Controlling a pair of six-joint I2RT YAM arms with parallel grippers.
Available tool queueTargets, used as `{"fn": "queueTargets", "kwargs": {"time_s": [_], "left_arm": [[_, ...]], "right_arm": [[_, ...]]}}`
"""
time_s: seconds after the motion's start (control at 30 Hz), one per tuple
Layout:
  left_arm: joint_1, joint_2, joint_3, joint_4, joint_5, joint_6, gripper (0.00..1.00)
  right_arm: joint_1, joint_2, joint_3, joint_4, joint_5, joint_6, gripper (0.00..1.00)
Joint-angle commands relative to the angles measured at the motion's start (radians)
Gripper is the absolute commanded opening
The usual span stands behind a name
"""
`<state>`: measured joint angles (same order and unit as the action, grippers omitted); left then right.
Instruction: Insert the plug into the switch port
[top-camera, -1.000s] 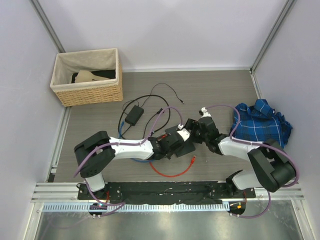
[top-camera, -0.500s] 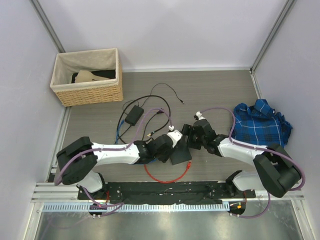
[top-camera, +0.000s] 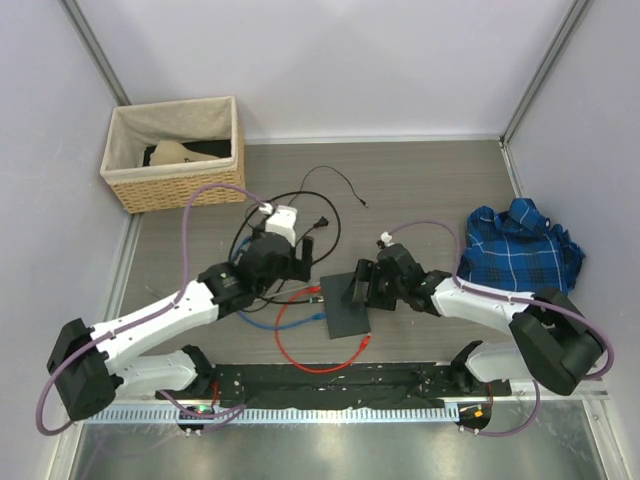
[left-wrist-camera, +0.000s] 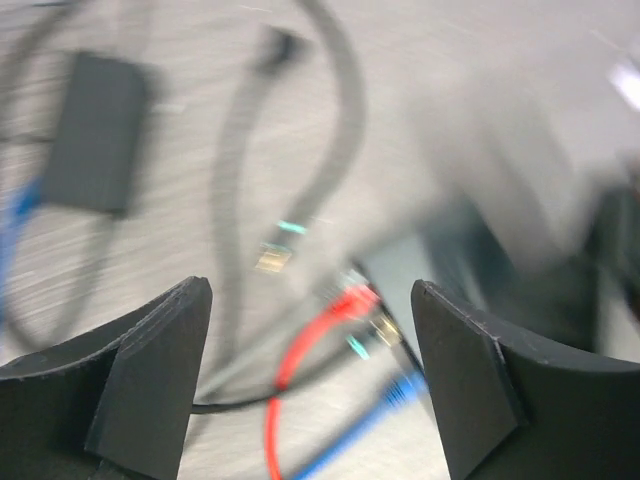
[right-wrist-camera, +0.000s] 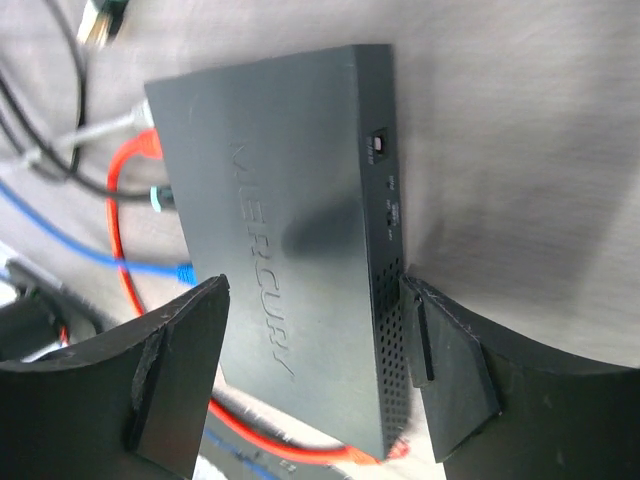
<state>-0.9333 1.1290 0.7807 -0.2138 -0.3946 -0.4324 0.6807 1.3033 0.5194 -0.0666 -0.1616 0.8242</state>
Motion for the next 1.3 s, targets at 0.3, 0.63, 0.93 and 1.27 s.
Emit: {"fn": "queueTargets", "kwargs": {"time_s": [0.3,0.63,0.93,1.27], "left_arm": [[0.398,0.069,0.193,-0.263,0.071,0.052,0.88],[0.455,0.326,0.334,-0.280,0.112,0.207,0.90],[0.516,0.575,0.525,-0.288,0.166,0.277,0.90],[0.519,0.738,0.620,-0.305,0.215,0.255,0.91]], "right_arm": [[0.171,0.272,0.283,0.111,-0.096,0.015,0.75],[0.093,-0.001,0.266,-0.180,0.218,-0.247,0.78],[-0.078,-0.203,0.131,-0.226,0.206,-0.275,0.78],[-0.181,-0.121,0.275,-0.225,0.327,-0.431,0.74]]}}
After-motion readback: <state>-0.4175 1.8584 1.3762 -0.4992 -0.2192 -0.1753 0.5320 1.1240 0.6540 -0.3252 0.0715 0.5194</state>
